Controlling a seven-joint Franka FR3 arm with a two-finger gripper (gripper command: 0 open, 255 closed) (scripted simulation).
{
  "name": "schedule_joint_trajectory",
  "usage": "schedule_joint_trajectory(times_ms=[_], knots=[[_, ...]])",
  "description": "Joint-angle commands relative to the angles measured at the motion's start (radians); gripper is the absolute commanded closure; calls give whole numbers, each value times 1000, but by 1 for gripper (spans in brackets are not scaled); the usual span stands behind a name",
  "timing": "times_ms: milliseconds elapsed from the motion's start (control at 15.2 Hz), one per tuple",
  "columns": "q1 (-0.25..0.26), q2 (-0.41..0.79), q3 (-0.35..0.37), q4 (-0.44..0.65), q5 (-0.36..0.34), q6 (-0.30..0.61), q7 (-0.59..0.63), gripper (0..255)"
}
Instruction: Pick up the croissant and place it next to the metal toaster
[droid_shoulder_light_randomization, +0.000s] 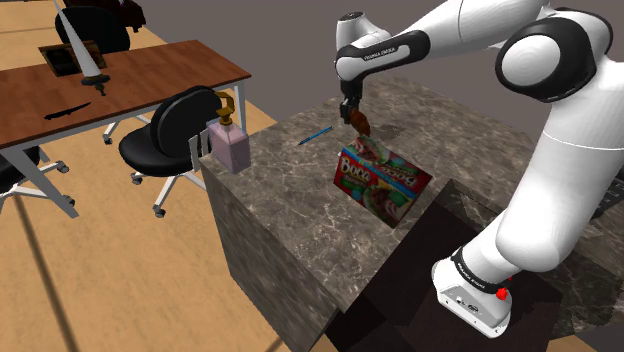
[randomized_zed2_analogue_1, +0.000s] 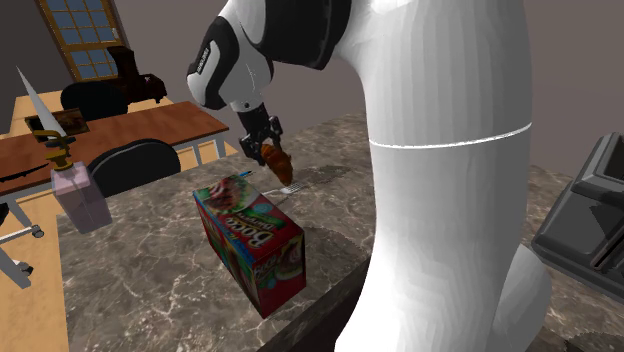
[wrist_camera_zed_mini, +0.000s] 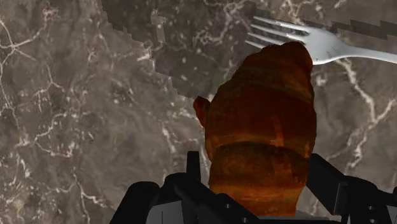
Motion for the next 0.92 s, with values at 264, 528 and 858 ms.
schedule_joint_trajectory(times_ms=[264, 528, 858], knots=[[2, -32, 1, 39, 5, -69, -15, 255], [3, -49, 2, 70, 8, -116, -25, 255], [4, -65, 2, 113, 11, -175, -38, 255]])
